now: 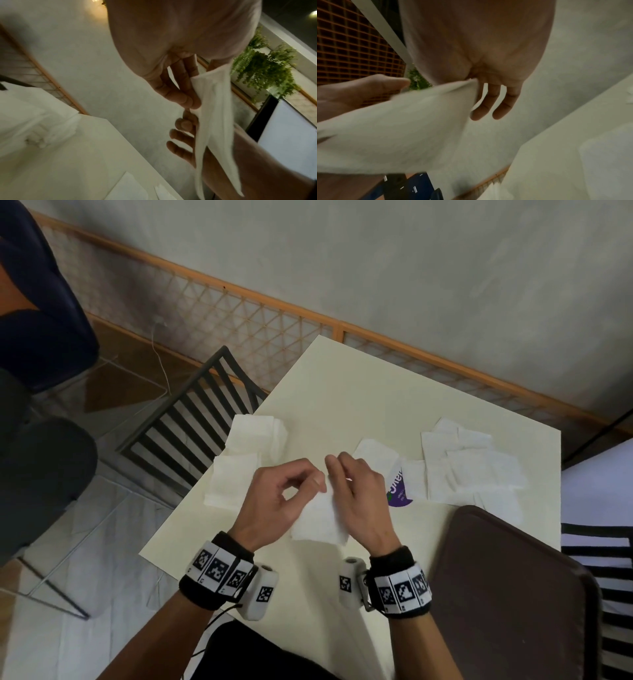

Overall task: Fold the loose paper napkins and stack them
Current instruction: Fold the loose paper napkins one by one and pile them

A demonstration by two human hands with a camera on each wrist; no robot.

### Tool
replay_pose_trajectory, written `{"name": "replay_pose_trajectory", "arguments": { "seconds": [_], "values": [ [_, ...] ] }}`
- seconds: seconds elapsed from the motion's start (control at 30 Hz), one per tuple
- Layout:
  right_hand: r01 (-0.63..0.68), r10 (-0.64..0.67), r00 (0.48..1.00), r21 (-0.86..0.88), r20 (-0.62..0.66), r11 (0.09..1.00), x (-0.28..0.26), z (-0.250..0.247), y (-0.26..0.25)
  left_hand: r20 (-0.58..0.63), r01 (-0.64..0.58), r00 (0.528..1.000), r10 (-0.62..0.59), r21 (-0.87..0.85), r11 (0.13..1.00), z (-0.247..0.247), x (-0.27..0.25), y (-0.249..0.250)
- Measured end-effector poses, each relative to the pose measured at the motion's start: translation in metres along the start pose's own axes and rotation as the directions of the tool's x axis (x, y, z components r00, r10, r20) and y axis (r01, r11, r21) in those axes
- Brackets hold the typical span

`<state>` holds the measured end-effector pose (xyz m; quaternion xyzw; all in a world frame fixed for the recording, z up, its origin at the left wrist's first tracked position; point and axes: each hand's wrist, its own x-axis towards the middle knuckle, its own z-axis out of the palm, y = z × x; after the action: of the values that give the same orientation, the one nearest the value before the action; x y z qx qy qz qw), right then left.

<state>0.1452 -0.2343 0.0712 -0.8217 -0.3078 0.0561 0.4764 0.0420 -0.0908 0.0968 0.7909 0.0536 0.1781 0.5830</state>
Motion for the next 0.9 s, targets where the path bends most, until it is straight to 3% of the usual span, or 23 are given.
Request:
{"name": "replay_pose_trajectory", "arguments": {
  "seconds": [0.13,0.2,0.27,0.4,0.53,0.67,0.73,0.8,0.9],
  "values": [
    [-0.182,0.206,0.975,0.239,-0.078,0.954,0.006,0.015,0.010,-0.164,0.071,0.984,-0.065,0.028,0.997,-0.021,-0.005,-0.012],
    [-0.255,0.267,0.963,0.389,0.025,0.885,0.007,0.032,0.008,-0.219,0.133,0.969,-0.112,0.086,0.987,-0.033,-0.004,-0.022],
    [-0.276,0.250,0.961,0.420,0.118,0.864,0.009,0.053,0.005,-0.265,0.215,0.950,-0.166,0.170,0.962,-0.050,-0.001,-0.037],
    [-0.247,0.201,0.962,0.287,0.183,0.925,0.023,0.102,0.006,-0.327,0.366,0.910,-0.253,0.353,0.861,-0.083,0.004,-0.079],
    [-0.303,0.247,0.919,0.151,0.306,0.941,0.039,0.154,0.017,-0.390,0.467,0.873,-0.292,0.500,0.729,-0.100,0.007,-0.135],
    [-0.321,0.275,0.884,0.064,0.378,0.945,0.043,0.167,0.026,-0.349,0.603,0.789,-0.506,0.598,0.527,-0.089,0.002,-0.174],
    [-0.296,0.276,0.899,0.008,0.340,0.955,0.042,0.152,0.031,-0.381,0.610,0.780,-0.496,0.640,0.467,-0.079,-0.003,-0.178],
    [-0.250,0.266,0.933,-0.095,0.241,0.963,0.040,0.123,0.042,-0.406,0.586,0.803,-0.436,0.672,0.454,-0.069,-0.006,-0.171],
    [-0.273,0.293,0.955,-0.283,0.032,0.920,0.039,0.059,0.077,-0.412,0.521,0.854,-0.318,0.660,0.541,-0.053,-0.010,-0.154]
  ]
}}
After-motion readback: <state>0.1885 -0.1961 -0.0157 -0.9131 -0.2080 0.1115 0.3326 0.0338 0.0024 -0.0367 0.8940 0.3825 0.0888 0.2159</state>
